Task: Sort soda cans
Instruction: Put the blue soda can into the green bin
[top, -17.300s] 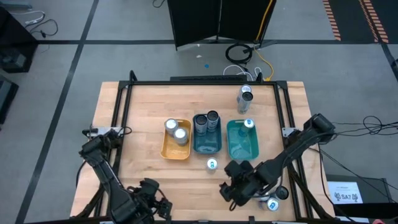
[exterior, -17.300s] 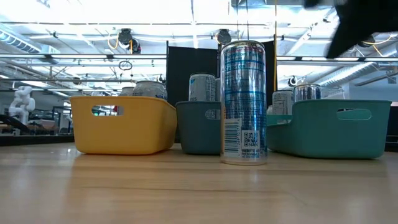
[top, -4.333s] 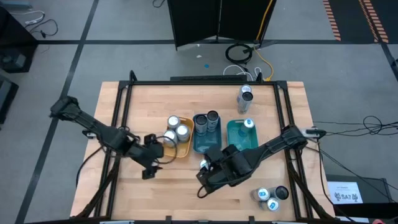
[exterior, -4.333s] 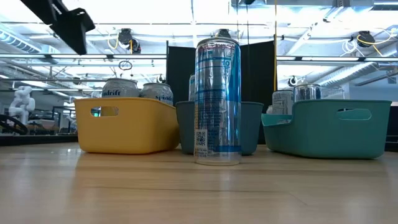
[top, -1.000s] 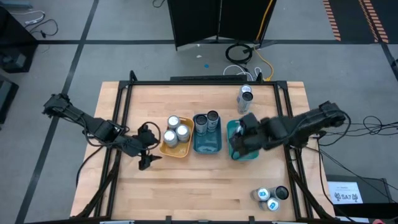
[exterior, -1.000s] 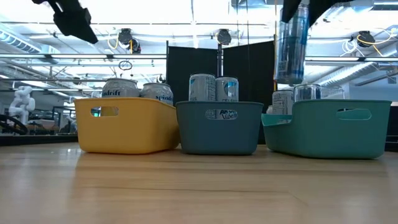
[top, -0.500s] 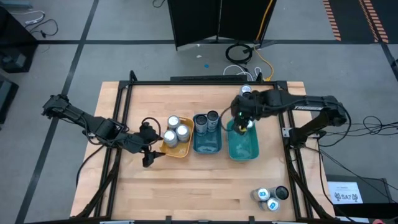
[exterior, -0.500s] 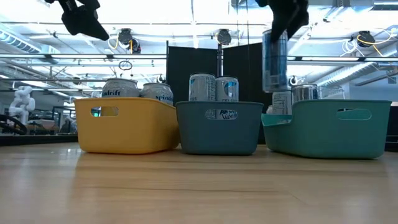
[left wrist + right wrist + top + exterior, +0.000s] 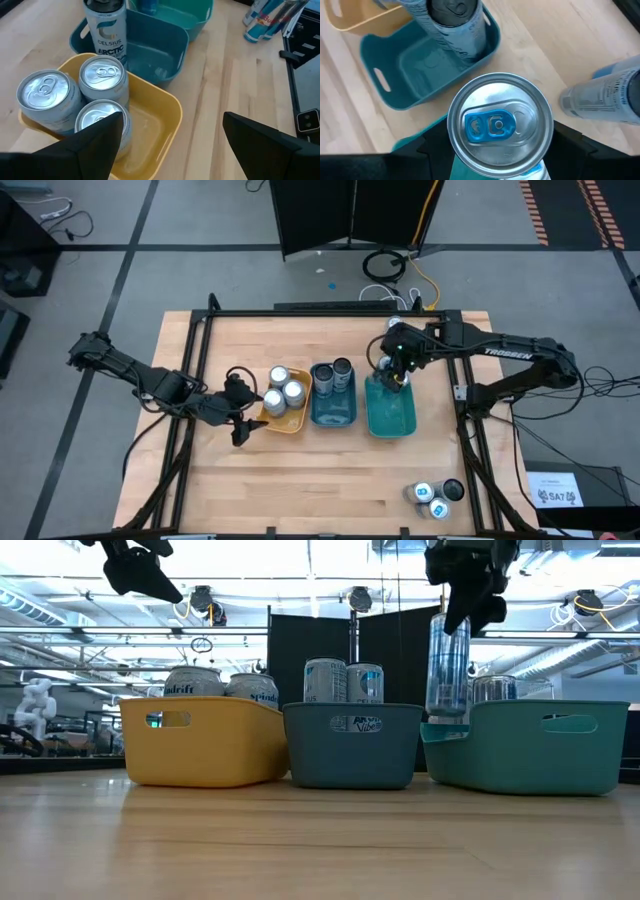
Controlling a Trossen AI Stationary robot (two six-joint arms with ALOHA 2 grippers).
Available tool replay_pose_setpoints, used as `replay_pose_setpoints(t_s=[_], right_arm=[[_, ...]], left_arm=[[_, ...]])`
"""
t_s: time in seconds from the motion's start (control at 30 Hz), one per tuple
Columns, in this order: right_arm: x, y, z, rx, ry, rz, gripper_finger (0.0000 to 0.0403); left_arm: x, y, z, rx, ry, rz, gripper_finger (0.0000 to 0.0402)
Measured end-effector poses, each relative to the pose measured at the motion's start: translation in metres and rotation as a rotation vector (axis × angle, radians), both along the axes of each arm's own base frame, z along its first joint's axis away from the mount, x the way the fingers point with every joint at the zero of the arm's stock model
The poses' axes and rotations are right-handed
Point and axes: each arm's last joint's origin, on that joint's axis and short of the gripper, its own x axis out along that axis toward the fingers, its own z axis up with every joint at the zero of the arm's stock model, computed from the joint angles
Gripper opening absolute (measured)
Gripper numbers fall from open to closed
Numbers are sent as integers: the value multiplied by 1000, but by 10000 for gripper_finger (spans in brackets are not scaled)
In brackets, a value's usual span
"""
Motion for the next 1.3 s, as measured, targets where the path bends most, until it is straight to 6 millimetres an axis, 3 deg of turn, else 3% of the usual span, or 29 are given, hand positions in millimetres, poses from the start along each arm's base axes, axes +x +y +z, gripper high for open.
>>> replay_pose_setpoints(t_s=[0.27, 0.53, 0.73, 1.13, 1.3], right_arm=[[8, 7, -7, 4, 35, 31, 231], [19, 8, -48, 19, 106, 27, 231], [20, 8, -64, 20, 92, 12, 231], [19, 7, -69, -25, 97, -10, 232], [19, 7, -69, -25, 97, -10, 261]], left_arm=[[0, 0, 0, 1, 1, 0, 350], [0, 0, 0, 2, 3, 0, 350], [0, 0, 0, 2, 3, 0, 350], [0, 0, 0, 2, 3, 0, 350], [0, 0, 0, 2, 3, 0, 350]])
